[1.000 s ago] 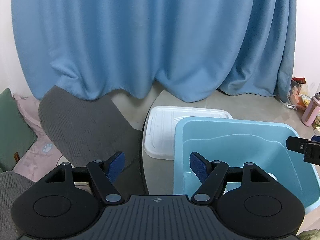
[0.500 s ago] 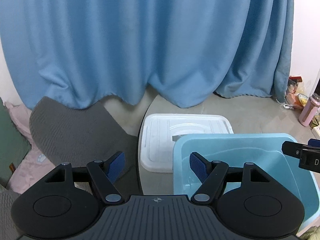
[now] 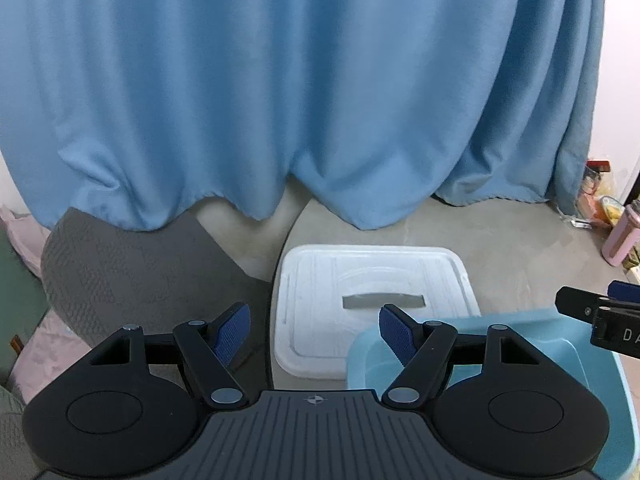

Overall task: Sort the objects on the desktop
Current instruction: 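Move both tools past the tub toward the white plastic lid, then lower both tools down over the white lid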

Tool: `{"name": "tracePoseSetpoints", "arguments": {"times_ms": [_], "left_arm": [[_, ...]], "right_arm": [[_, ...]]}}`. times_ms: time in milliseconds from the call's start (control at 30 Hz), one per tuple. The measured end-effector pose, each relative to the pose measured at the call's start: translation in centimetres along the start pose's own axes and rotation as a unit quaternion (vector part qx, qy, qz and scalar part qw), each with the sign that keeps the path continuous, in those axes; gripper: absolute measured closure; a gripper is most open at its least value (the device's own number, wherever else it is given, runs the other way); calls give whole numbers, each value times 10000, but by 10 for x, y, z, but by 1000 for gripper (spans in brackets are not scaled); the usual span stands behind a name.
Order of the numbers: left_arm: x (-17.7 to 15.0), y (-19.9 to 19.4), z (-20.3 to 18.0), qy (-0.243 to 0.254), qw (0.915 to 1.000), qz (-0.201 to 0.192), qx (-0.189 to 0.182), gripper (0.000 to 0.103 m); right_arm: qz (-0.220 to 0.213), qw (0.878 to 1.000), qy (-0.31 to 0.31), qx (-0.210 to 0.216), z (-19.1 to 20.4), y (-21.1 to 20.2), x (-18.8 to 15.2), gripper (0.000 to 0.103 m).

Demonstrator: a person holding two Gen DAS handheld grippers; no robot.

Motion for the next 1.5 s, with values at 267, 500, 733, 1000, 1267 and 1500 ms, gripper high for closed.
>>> {"name": "tracePoseSetpoints", "arguments": {"times_ms": [267, 500, 733, 1000, 1267, 1500], "left_arm": [[39, 20, 2, 23, 10000, 30, 49, 29], [67, 53, 6, -125, 9994, 318, -79, 29], [81, 98, 11, -142, 9975, 686, -10, 29], [89, 148, 17, -243, 9942, 1044, 12, 29], [96, 190, 18, -217, 9917, 1265, 54, 29], [96, 222, 21, -260, 9888, 1468, 63, 29]], "right_arm": [[181, 9998, -22, 88, 3, 28, 30, 28], [340, 9993, -41, 165, 6, 53, 56, 28], [758, 9968, -38, 247, 11, 93, 74, 28], [1185, 9927, -133, 192, 16, 139, 82, 28], [1459, 9892, -124, 109, 17, 175, 82, 28], [1633, 9865, -110, 39, 15, 199, 89, 28]]}}
Point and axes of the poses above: each gripper's, at about its wrist camera, not at the fingertips, and y roughly the way its jaws point, z to its left, x to its top, the point moved 7 cm from there along y, roughly the way its jaws point, and after that the axes turned 12 degrees about z, right-handed, at the moved point
